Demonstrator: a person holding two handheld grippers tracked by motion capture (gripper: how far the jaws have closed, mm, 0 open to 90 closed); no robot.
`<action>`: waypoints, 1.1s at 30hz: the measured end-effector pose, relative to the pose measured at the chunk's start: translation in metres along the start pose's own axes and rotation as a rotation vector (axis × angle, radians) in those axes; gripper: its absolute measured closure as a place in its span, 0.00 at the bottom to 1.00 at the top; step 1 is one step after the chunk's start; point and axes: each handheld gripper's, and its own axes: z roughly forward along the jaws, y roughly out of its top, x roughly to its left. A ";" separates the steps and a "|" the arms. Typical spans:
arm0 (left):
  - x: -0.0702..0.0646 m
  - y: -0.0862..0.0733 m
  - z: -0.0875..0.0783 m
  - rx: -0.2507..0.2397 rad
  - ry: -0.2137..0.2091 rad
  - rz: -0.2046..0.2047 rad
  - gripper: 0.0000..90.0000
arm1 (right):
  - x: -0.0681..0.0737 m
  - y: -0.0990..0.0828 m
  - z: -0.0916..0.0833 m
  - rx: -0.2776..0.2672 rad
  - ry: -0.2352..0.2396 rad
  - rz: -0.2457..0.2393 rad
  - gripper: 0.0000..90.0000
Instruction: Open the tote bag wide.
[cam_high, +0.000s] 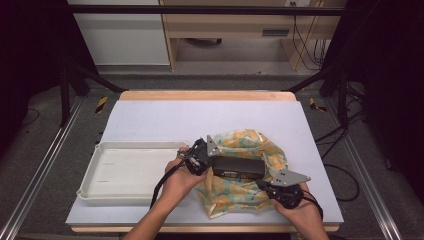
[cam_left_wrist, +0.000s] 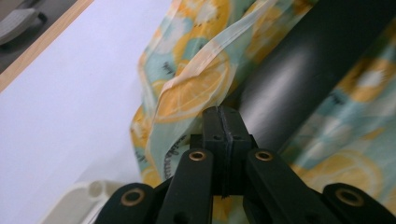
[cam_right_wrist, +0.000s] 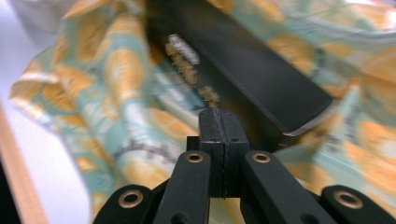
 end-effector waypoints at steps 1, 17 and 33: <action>0.002 -0.001 0.001 0.007 0.004 -0.005 1.00 | 0.003 0.000 0.002 0.009 0.015 -0.015 1.00; 0.022 -0.025 0.014 0.100 0.022 -0.055 1.00 | 0.013 -0.006 0.021 0.131 0.077 -0.065 1.00; 0.024 -0.033 0.022 0.124 -0.008 -0.081 1.00 | -0.007 0.009 -0.007 0.015 0.016 -0.025 1.00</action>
